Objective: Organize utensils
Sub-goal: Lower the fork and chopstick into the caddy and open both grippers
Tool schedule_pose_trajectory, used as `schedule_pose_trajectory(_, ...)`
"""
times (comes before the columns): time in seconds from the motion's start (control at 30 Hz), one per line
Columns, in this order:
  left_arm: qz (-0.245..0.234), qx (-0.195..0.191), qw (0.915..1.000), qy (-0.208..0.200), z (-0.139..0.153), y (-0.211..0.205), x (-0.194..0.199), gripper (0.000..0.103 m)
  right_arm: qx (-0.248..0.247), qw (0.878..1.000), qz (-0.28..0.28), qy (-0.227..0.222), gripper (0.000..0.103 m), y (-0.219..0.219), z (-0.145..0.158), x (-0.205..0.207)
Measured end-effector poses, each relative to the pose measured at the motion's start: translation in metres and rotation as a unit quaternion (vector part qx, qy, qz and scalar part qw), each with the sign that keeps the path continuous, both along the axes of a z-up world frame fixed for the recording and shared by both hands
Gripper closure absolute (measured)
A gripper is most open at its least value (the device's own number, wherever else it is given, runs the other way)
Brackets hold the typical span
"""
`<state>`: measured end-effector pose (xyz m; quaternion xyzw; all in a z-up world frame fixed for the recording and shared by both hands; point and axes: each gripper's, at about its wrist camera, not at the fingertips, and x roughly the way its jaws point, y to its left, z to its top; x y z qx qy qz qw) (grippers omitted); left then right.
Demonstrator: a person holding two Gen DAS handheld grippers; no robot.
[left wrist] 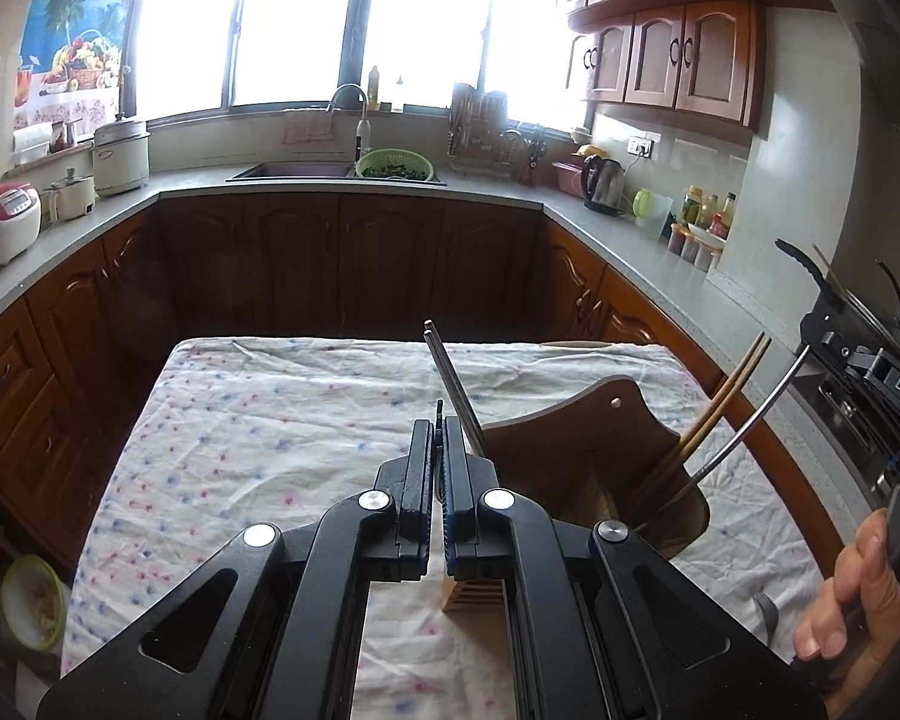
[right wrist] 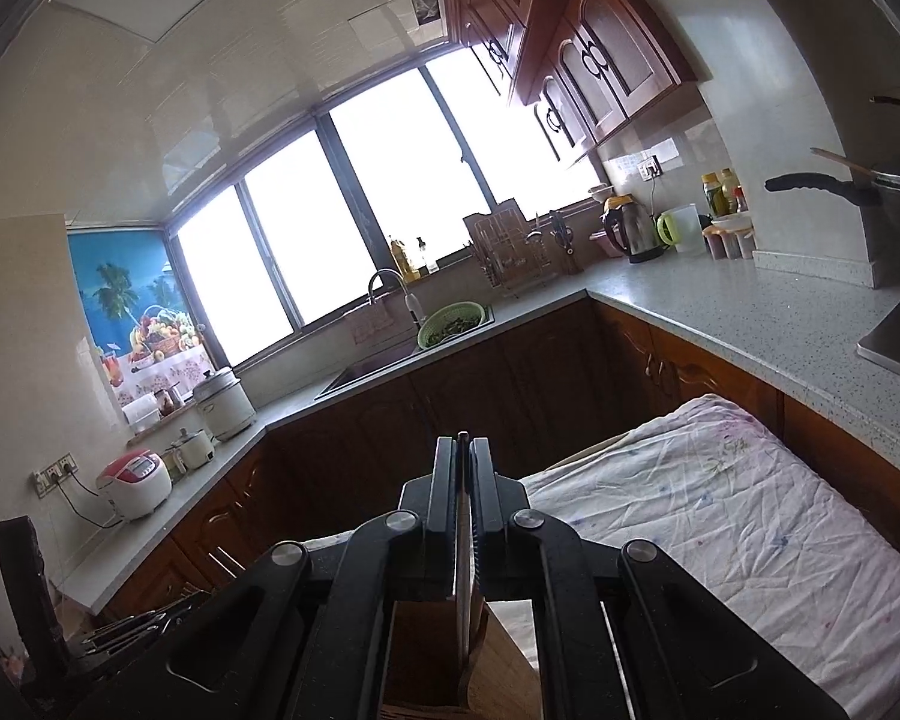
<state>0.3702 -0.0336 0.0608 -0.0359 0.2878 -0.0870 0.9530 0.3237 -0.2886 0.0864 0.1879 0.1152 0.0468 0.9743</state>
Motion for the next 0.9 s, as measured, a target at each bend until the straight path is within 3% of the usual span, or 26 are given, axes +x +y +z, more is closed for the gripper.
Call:
schedule_pose_trajectory(0.27, -0.019, 0.009, 0.9998, 0.007, -0.011, -0.016, 0.008, 0.100, 0.004, 0.999, 0.009, 0.041, 0.099, 0.007, -0.026, 0.014)
schedule_pose_trajectory(0.5, -0.035, 0.041, 0.9984, 0.016, -0.023, -0.035, 0.013, 0.099, -0.017, 0.998, 0.012, 0.051, 0.098, 0.014, -0.029, 0.015)
schedule_pose_trajectory(0.77, -0.037, 0.023, 0.9987, 0.027, -0.023, -0.030, 0.015, 0.098, -0.017, 0.998, 0.020, 0.057, 0.098, 0.012, -0.028, 0.018)
schedule_pose_trajectory(0.83, -0.037, 0.019, 0.9987, 0.030, -0.023, -0.029, 0.015, 0.097, -0.012, 0.998, 0.022, 0.059, 0.093, 0.011, -0.028, 0.018)
schedule_pose_trajectory(0.9, -0.038, 0.007, 0.9986, 0.035, -0.022, -0.025, 0.015, 0.091, -0.003, 0.998, 0.028, 0.060, 0.093, 0.009, -0.028, 0.019)
